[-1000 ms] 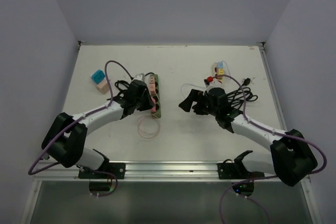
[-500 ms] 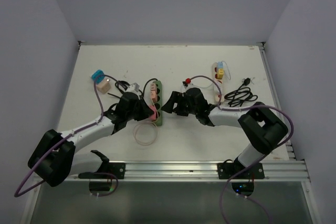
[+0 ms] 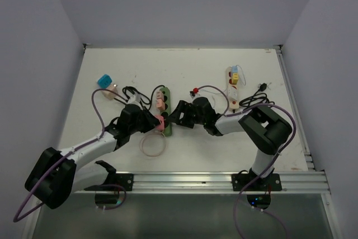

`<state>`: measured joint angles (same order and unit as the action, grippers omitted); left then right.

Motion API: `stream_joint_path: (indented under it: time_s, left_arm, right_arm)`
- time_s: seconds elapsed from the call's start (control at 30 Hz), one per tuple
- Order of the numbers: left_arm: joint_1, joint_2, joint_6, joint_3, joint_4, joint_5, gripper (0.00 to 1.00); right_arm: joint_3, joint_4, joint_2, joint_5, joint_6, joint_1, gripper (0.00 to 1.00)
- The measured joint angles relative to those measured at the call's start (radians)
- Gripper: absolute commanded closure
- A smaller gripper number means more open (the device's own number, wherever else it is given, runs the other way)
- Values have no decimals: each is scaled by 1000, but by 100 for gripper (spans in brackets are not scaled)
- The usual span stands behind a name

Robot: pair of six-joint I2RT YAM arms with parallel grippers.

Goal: Pull the plug off the socket

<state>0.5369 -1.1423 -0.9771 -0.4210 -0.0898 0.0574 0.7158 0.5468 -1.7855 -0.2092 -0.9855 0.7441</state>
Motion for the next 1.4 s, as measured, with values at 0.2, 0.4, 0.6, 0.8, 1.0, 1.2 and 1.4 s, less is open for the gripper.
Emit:
stream_joint_path:
  time_s: [0.2,0.4,0.6,0.8,1.0,1.2,1.4]
  left_arm:
    - [-54,23,-30,56,-53,42,100]
    - [-76,15,-56,95,-129,80,100]
    - [-84,2,-63,110,-173,100,100]
    - [-94,0,-70,125,-198,110,100]
    - [-98,-16,-79,141,-240,140,100]
    - [-95,-72,-89,142,-304,208,100]
    - [-87,-134,-135,144,-404,279,100]
  right_arm:
    - [0,68,-37,-43,-29,2,27]
    - [25,123,-89,-83,-44,11,30]
    - [35,146,-119,-106,-48,17,48]
    - [28,160,-121,-112,-42,10,75]
    - [12,123,-82,-85,2,13,100]
    - [-15,3,19,2,74,24,100]
    - [-20,-153,134,118,135,42,100]
